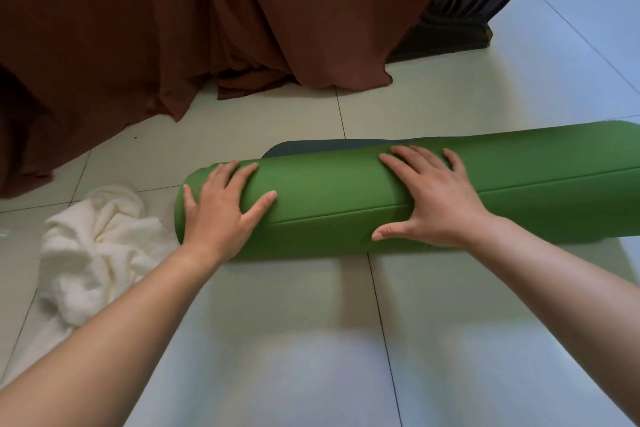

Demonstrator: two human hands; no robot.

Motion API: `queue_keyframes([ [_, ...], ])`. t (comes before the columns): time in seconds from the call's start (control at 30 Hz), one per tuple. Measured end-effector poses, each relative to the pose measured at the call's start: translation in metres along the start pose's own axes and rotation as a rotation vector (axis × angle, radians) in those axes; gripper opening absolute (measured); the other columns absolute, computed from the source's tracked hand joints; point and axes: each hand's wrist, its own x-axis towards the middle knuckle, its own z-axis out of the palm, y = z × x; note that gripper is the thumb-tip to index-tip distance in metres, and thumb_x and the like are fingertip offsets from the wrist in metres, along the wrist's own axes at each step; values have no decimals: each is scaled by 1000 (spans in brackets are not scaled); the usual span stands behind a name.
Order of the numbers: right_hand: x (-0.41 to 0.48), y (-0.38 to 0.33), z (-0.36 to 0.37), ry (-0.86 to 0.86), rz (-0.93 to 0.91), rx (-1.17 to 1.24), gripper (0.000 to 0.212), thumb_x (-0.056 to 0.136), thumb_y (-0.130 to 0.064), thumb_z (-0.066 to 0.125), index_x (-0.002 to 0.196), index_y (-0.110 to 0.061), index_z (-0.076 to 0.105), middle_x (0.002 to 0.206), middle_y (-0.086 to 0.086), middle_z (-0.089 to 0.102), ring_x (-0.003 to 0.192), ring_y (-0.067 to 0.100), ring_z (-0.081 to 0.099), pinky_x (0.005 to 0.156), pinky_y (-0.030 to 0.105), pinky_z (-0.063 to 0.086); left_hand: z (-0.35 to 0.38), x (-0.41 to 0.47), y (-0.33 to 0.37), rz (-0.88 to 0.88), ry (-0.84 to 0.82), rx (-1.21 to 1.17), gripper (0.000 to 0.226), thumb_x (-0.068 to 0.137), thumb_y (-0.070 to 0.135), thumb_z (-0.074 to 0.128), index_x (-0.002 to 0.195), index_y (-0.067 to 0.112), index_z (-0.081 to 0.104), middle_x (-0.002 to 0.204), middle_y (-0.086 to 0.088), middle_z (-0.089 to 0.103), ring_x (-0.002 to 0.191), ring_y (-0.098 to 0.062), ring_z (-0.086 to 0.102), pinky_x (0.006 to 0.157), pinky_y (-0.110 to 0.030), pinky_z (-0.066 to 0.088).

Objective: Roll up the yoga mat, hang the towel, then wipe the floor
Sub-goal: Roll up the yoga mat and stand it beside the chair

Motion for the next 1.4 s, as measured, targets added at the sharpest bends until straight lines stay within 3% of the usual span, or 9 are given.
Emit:
queue_keyframes([
  [0.1, -4, -2, 4, 5, 3, -16, 121, 44, -93, 35, 146, -29, 18, 154, -1, 22, 143, 21, 17, 114, 52, 6, 0, -12, -11, -154, 54, -103, 73, 80, 73, 38, 140, 32, 35, 152, -2, 25, 142, -22, 18, 114, -54, 12],
  [0.23, -11, -8, 4, -3, 19, -18, 119, 50, -87, 52, 147, -29, 13, 156, -3, 16, 144, 19, 9, 115, 51, 1, -2, -25, -20, -415, 79, -355, 90, 71, 67, 60, 144, 26, 26, 153, -8, 13, 141, -28, 12, 116, -45, 16],
  [0.37, -14, -12, 6, -11, 27, -36, 120, 50, -85, 56, 147, -30, 14, 156, -3, 15, 144, 19, 8, 115, 51, 0, 1, -29, -26, -519, 88, -597, 108, 61, 64, 73, 144, 20, 20, 146, -9, 32, 133, -26, 34, 110, -43, 32],
  [0.67, -28, -8, -2, -41, -21, -73, 124, 44, -99, 15, 148, -32, 12, 156, -6, 15, 144, 17, 11, 115, 48, 3, -12, -63, -19, -531, 32, -472, 111, 54, 78, 64, 140, 20, 24, 130, -16, 48, 122, -32, 45, 101, -43, 41],
  [0.97, -61, -47, -18, -201, -174, -74, 116, 47, -98, 10, 147, -38, 2, 157, -9, 10, 144, 15, 8, 116, 41, 4, -36, -146, -47, -665, -139, -389, 115, 45, 92, 51, 131, 19, 29, 120, -9, 57, 108, -32, 56, 88, -42, 50],
  [1.1, -73, -67, -4, -204, -179, -109, 113, 51, -96, 5, 147, -37, -3, 158, -7, 6, 144, 16, 6, 116, 45, 3, -32, -162, -61, -673, -164, -377, 121, 46, 91, 51, 138, 17, 23, 127, -16, 42, 120, -35, 43, 101, -45, 41],
  [1.2, -67, -69, -3, -199, -147, -120, 113, 49, -95, -4, 146, -38, -6, 158, -8, 2, 145, 14, 2, 116, 44, 1, -25, -162, -52, -564, -87, -192, 102, 71, 80, 40, 146, 17, 12, 137, -17, 20, 132, -36, 20, 109, -46, 26],
  [1.27, -63, -70, -3, -194, -134, -129, 111, 49, -95, -5, 145, -39, -7, 158, -9, 1, 145, 14, 1, 116, 44, 0, -26, -158, -49, -262, -45, -36, 85, 79, 75, 14, 148, 26, 12, 148, -14, 9, 138, -31, 7, 113, -46, 15],
  [1.4, -68, -79, -5, -128, -46, -70, 105, 54, -92, -5, 145, -42, 5, 157, -6, 10, 144, 17, 5, 116, 45, 2, -28, -146, -24, 223, -289, 173, 95, 65, 84, -6, 143, 31, -21, 157, -5, -9, 144, -24, -10, 116, -46, -6],
])
